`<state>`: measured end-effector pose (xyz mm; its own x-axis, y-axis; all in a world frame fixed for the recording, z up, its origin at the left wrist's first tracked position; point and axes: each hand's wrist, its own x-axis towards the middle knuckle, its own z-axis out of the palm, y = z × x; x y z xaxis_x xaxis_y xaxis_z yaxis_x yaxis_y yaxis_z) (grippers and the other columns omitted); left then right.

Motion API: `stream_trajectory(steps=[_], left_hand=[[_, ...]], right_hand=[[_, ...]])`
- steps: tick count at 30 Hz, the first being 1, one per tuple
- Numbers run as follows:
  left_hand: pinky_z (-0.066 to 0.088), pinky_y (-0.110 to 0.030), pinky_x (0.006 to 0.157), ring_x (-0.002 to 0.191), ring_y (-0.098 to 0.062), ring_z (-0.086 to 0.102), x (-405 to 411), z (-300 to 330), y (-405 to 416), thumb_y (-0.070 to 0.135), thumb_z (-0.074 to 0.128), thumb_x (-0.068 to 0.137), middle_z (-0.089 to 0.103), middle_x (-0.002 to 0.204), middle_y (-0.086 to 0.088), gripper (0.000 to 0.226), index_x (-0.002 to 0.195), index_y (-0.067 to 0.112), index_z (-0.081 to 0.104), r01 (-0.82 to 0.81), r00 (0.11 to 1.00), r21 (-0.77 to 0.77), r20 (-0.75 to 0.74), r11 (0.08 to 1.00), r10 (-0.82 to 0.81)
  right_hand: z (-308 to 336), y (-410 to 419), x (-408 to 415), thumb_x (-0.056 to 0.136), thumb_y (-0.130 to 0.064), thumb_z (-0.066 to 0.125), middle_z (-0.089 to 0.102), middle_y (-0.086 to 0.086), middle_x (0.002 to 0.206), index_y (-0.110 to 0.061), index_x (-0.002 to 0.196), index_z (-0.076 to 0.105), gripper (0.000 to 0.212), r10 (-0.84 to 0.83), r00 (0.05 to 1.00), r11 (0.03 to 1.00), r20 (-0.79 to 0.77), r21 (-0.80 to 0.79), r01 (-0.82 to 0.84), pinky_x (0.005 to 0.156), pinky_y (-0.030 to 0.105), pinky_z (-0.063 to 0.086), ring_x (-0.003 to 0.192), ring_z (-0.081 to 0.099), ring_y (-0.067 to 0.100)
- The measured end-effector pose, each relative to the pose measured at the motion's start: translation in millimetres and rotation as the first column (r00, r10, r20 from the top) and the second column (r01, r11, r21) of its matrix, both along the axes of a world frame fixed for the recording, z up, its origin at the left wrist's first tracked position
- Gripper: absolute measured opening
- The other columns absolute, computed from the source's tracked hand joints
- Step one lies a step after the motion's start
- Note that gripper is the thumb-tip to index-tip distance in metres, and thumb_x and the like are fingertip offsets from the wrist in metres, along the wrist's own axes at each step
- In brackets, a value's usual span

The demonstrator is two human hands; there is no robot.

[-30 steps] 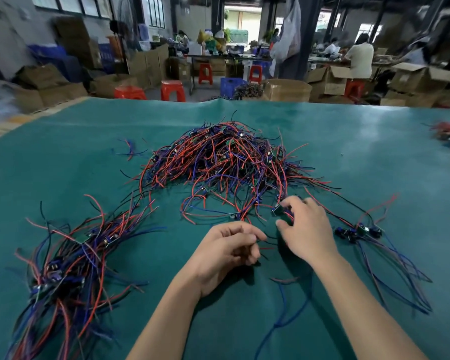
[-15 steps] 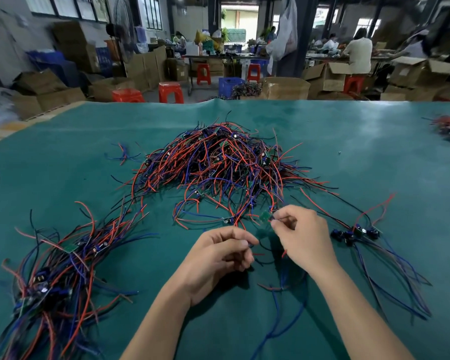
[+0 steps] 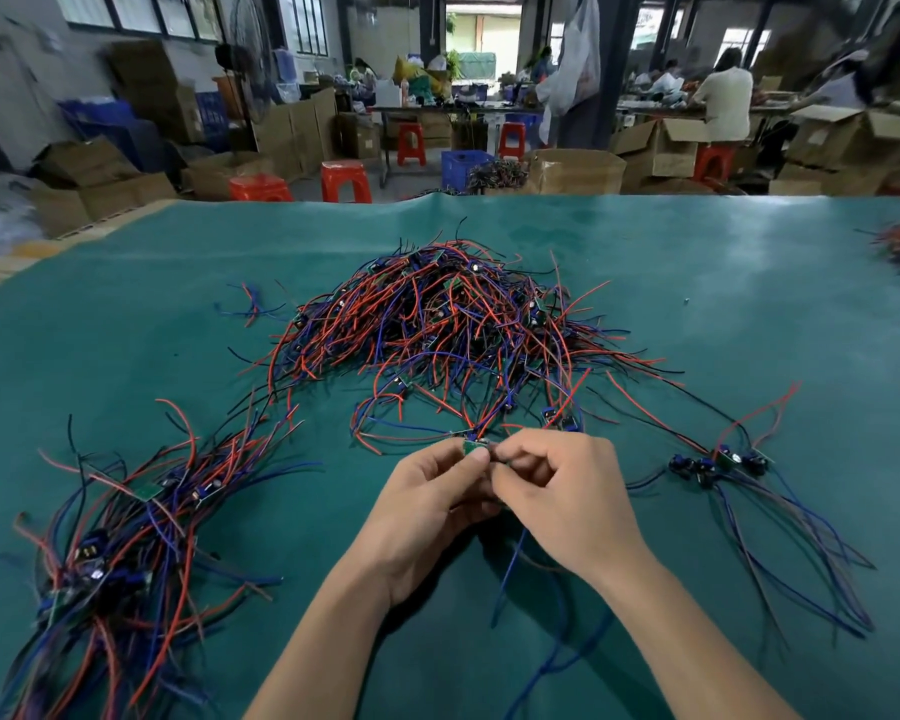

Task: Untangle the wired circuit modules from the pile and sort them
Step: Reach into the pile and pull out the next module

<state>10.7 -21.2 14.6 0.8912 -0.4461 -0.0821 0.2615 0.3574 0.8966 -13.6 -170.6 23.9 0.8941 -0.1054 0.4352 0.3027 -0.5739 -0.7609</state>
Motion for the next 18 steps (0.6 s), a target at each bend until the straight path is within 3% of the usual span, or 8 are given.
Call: stream_trajectory(steps=[3, 6, 9, 14, 16, 18], left_hand=[[0.053, -0.026, 0.072, 0.076, -0.016, 0.066, 1.4, 0.5, 2.7, 0.018, 0.068, 0.083, 0.07, 0.09, -0.013, 0.013, 0.083, 0.016, 0.055, -0.029, 0.999, -0.036, -0.047, 0.999, 0.028], [0.052, -0.026, 0.071, 0.072, -0.014, 0.065, 1.0, 1.3, 3.6, 0.016, 0.069, 0.081, 0.069, 0.087, -0.01, 0.012, 0.075, 0.02, 0.06, -0.03, 0.999, -0.035, -0.039, 0.999, 0.029], [0.055, -0.026, 0.066, 0.074, -0.014, 0.065, 0.2, 1.4, 2.8, 0.012, 0.069, 0.085, 0.069, 0.092, -0.01, 0.011, 0.086, 0.022, 0.072, -0.051, 0.997, -0.04, -0.059, 0.998, 0.049], [0.055, -0.029, 0.066, 0.077, -0.018, 0.065, -0.7, 3.3, 0.8, 0.035, 0.073, 0.078, 0.069, 0.09, -0.008, 0.02, 0.093, 0.021, 0.073, -0.08, 0.996, -0.044, -0.049, 0.996, 0.078], [0.054, -0.03, 0.07, 0.081, -0.02, 0.061, -0.6, 2.0, -0.4, 0.035, 0.07, 0.083, 0.065, 0.092, -0.01, 0.026, 0.1, 0.016, 0.072, -0.105, 0.994, -0.023, -0.02, 0.994, 0.104], [0.051, -0.03, 0.072, 0.085, -0.022, 0.059, 0.1, 0.5, -0.2, 0.027, 0.065, 0.089, 0.063, 0.097, -0.014, 0.026, 0.107, 0.01, 0.072, -0.119, 0.993, -0.012, -0.012, 0.993, 0.119]], right_hand=[[-1.7, 1.3, 0.1, 0.075, -0.018, 0.077, 0.06, -0.014, 0.059, -0.025, 0.079, 0.079, 0.009, -0.043, 0.998, 0.998, 0.043, -0.043, 0.045, 0.055, 0.01, 0.038, 0.051, 0.051, 0.004], [-2.0, 0.7, 0.5, 0.076, -0.02, 0.075, 0.057, -0.016, 0.058, -0.024, 0.085, 0.081, 0.012, -0.062, 0.997, 0.995, 0.045, -0.069, 0.065, 0.055, 0.01, 0.037, 0.051, 0.051, 0.005], [-1.1, -0.8, 0.2, 0.078, -0.025, 0.07, 0.05, -0.009, 0.053, -0.025, 0.075, 0.073, 0.005, -0.06, 0.998, 0.993, 0.018, -0.102, 0.061, 0.052, 0.015, 0.033, 0.049, 0.041, 0.012], [3.5, -1.5, -2.5, 0.081, -0.031, 0.06, 0.04, -0.003, 0.051, -0.029, 0.057, 0.042, 0.03, -0.039, 0.999, 0.971, 0.023, -0.235, 0.043, 0.052, 0.034, 0.034, 0.052, 0.034, 0.019], [3.3, -0.1, -3.1, 0.083, -0.038, 0.056, 0.039, -0.003, 0.051, -0.03, 0.056, 0.04, 0.033, -0.019, 0.999, 0.969, 0.036, -0.245, 0.028, 0.054, 0.039, 0.037, 0.052, 0.034, 0.018], [2.6, 0.2, -2.9, 0.084, -0.044, 0.052, 0.041, -0.002, 0.053, -0.024, 0.061, 0.049, 0.031, -0.009, 0.999, 0.976, 0.046, -0.217, 0.019, 0.055, 0.039, 0.04, 0.053, 0.036, 0.018]])
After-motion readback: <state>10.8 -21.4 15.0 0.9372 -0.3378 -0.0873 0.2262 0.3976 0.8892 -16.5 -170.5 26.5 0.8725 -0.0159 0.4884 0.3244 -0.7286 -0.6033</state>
